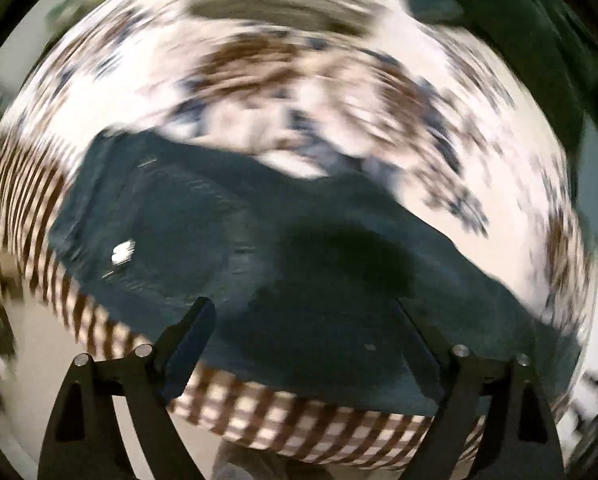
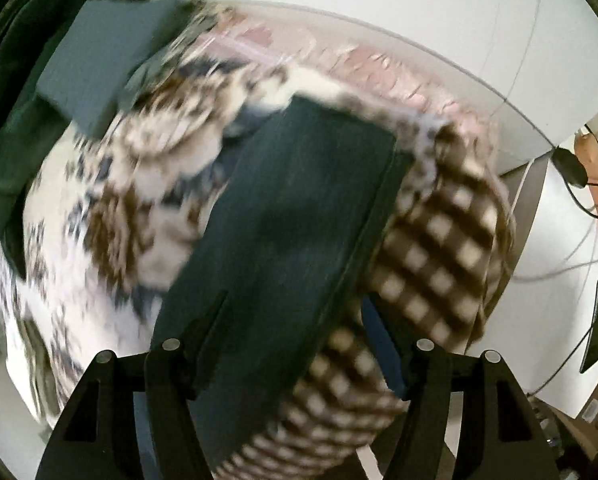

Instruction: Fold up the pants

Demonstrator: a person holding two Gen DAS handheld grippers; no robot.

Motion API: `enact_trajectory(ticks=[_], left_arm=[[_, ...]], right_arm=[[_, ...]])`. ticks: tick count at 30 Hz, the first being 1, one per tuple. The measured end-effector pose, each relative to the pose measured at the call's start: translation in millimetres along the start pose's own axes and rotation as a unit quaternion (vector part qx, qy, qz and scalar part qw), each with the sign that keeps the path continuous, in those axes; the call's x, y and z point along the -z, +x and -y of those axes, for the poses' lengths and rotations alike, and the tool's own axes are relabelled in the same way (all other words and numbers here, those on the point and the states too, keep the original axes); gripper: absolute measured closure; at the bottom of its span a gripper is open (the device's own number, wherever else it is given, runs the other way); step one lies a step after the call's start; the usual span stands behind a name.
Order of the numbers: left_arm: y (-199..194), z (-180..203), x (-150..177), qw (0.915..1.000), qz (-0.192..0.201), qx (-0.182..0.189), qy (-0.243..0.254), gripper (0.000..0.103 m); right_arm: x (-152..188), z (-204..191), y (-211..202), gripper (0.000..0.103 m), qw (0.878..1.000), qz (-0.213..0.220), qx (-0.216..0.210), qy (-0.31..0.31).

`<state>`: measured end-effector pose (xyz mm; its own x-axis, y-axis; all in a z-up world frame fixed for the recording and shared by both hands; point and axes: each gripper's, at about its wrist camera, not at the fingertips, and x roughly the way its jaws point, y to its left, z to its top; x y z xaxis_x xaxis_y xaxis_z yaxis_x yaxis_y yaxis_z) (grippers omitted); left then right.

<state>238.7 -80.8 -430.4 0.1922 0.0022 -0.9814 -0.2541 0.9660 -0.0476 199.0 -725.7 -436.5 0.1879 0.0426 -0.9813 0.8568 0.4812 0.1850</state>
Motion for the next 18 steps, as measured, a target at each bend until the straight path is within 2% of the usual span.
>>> enact_trajectory(ticks=[3,6,8,10,11,15,18], left_arm=[[18,52,5,0.9975,0.007,-0.018,0.068,0.015],[44,95,14,0.9909,0.005,-0.041,0.128,0.015],[56,111,21,0.9879,-0.001,-0.046,0.148,0.015],[66,121,24,0.9853,-0.004,-0.056,0.161,0.015],[70,124,25,0.9847,-0.007,-0.057,0.164,0.015],[80,124,27,0.9846,-0.016,-0.067,0.161,0.015],[84,118,26,0.9857,-0.023,-0.07,0.152,0.015]], right_arm=[[-20,15,17,0.035,0.999,-0.001,0.009,0.039],[-24,19,37,0.036,0.998,-0.012,0.017,0.059],[-25,22,52,0.053,0.998,-0.021,0.013,0.06],[-24,20,63,0.087,0.999,-0.022,0.024,0.043],[-23,17,63,0.096,0.999,-0.015,0.032,0.032],[-14,7,51,0.097,0.998,0.025,0.052,-0.008],[-11,14,55,0.097,0.998,0.023,0.066,0.009]])
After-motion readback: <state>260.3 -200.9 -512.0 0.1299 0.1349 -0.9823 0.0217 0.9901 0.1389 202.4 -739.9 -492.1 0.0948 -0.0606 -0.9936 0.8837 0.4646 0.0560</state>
